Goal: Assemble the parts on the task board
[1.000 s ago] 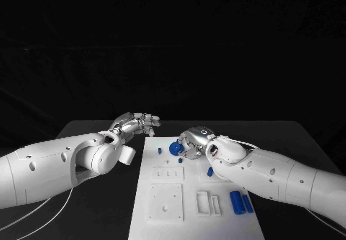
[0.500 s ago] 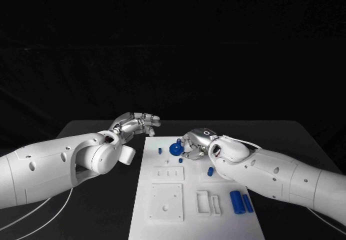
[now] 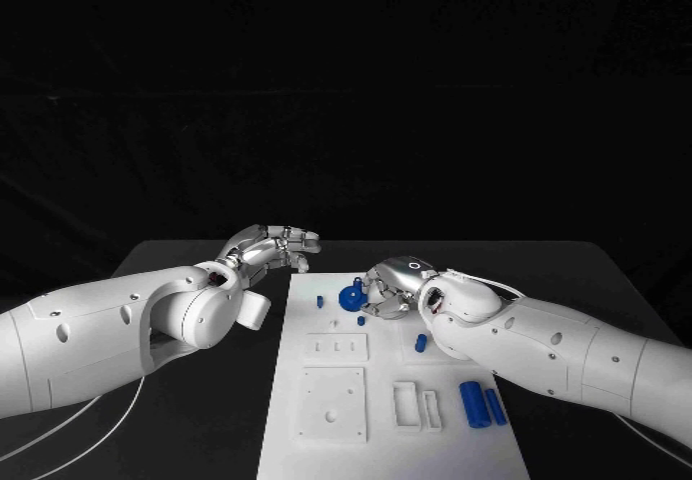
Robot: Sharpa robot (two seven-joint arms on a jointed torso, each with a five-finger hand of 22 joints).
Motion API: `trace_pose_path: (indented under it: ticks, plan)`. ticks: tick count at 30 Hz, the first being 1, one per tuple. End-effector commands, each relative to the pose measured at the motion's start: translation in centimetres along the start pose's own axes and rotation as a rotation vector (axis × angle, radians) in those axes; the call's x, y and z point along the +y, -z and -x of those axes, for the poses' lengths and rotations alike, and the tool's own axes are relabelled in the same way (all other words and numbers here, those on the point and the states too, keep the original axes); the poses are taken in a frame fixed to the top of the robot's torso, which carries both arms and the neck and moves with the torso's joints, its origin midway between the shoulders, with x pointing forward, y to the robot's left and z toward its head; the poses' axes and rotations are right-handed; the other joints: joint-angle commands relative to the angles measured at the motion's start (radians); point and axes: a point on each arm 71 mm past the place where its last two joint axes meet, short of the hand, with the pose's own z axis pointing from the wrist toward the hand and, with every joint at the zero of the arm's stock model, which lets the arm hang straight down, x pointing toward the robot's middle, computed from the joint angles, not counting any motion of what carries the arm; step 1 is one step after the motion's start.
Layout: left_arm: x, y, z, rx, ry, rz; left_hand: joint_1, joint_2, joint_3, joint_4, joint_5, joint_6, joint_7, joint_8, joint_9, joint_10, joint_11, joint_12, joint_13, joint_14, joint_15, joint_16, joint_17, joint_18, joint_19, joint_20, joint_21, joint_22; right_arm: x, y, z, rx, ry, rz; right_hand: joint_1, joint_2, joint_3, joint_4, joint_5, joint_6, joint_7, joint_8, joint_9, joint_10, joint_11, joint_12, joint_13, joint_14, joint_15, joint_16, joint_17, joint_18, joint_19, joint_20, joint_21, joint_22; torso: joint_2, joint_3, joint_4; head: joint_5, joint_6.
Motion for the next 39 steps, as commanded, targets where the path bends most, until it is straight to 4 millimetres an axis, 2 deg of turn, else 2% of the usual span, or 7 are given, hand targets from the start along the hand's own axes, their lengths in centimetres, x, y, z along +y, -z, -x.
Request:
trace_pose_path:
  ticks: [1,8,16,20,26,34,39]
  plan:
    - [-0.2,0.0,-0.1,0.015,0.002,-0.011,-0.011,-0.002,0.000,0.005,-0.003,-0.007,0.001,-0.006,0.001,-0.003,0.002,-0.004,0.000,-0.005,0.001,0.006,-0.002,0.021,-0.004,-0.006,0.007,0.013,-0.4,0.5,0.5,-0.071,-0.057,0.009,0.009,0.004,0.009,-0.003,0.013,-0.010,0.019,0.003,-0.002,-0.006,0.002,0.004,-0.001,0.002,0.004,-0.007,0.002,0.047,0.002,-0.009,-0.005,0.015,-0.001,0.0004,-0.0014,0.000,0.002]
    - [-0.1,0.0,0.3,0.006,-0.001,-0.014,-0.011,-0.002,0.000,0.004,-0.003,-0.007,0.001,-0.006,0.001,-0.003,0.002,-0.004,0.000,-0.005,0.001,0.006,-0.002,0.021,-0.004,-0.006,0.007,0.013,-1.3,1.3,3.9,-0.182,-0.186,0.046,0.023,-0.007,-0.037,-0.068,0.080,-0.020,0.024,0.000,-0.004,-0.010,0.007,0.009,-0.003,0.002,0.008,-0.008,0.008,0.047,0.000,-0.012,-0.001,0.018,-0.002,0.0020,-0.0021,-0.001,0.007]
    - [-0.1,-0.2,0.6,0.001,-0.003,-0.013,-0.011,-0.002,0.000,0.004,-0.004,-0.007,0.001,-0.006,0.001,-0.002,0.002,-0.004,0.000,-0.005,0.001,0.006,-0.002,0.021,-0.004,-0.005,0.007,0.013,-4.7,3.0,7.8,-0.204,-0.281,0.070,0.023,0.028,-0.106,-0.163,0.115,-0.021,0.025,0.001,-0.006,-0.017,0.009,0.011,-0.006,0.000,0.010,-0.015,0.012,0.047,-0.010,-0.010,-0.006,0.016,-0.009,0.0074,-0.0106,-0.004,0.015]
    - [0.0,-0.2,0.6,0.003,-0.002,-0.014,-0.010,-0.002,0.001,0.004,-0.004,-0.007,0.001,-0.006,0.001,-0.002,0.002,-0.004,0.000,-0.005,0.001,0.006,-0.002,0.021,-0.004,-0.005,0.007,0.013,-6.8,4.2,8.6,-0.191,-0.274,0.052,0.074,0.046,-0.150,-0.253,0.141,-0.020,0.024,0.003,-0.005,-0.024,0.009,0.010,-0.009,-0.003,0.011,-0.021,0.012,0.047,-0.020,0.000,-0.007,0.018,-0.012,0.0110,-0.0166,-0.009,0.016]
    - [0.2,-0.2,0.7,0.004,0.000,-0.010,-0.010,-0.001,0.001,0.004,-0.004,-0.006,0.001,-0.006,0.002,-0.002,0.002,-0.003,0.000,-0.005,0.001,0.007,-0.003,0.021,-0.004,-0.005,0.007,0.013,-10.7,5.8,8.5,-0.146,-0.291,-0.025,0.145,0.037,-0.172,-0.253,0.149,-0.016,0.024,0.004,-0.007,-0.031,0.008,0.007,-0.013,-0.007,0.009,-0.030,0.012,0.047,-0.032,0.011,-0.011,0.017,-0.019,0.0178,-0.0272,-0.015,0.014]
    - [0.5,-0.1,0.5,0.010,0.004,-0.004,-0.010,-0.001,0.001,0.004,-0.004,-0.006,0.000,-0.006,0.002,-0.001,0.002,-0.003,0.000,-0.005,0.001,0.007,-0.003,0.021,-0.005,-0.005,0.007,0.013,-14.2,7.4,8.3,-0.121,-0.268,-0.102,0.167,0.032,-0.188,-0.253,0.165,-0.015,0.025,0.004,-0.009,-0.036,0.008,0.005,-0.015,-0.009,0.010,-0.035,0.012,0.047,-0.038,0.019,-0.013,0.017,-0.022,0.0277,-0.0348,-0.025,0.012]
    - [0.5,0.0,0.6,0.010,0.004,-0.002,-0.010,-0.001,0.001,0.004,-0.004,-0.006,0.000,-0.006,0.002,-0.001,0.002,-0.003,0.001,-0.005,0.001,0.007,-0.003,0.021,-0.005,-0.005,0.007,0.013,-15.2,7.9,7.1,-0.083,-0.223,-0.123,0.199,0.023,-0.189,-0.253,0.246,-0.018,0.027,0.000,-0.013,-0.047,0.011,0.000,-0.019,-0.017,0.012,-0.043,0.013,0.047,-0.050,0.026,-0.019,0.017,-0.021,0.0292,-0.0351,-0.031,0.011]
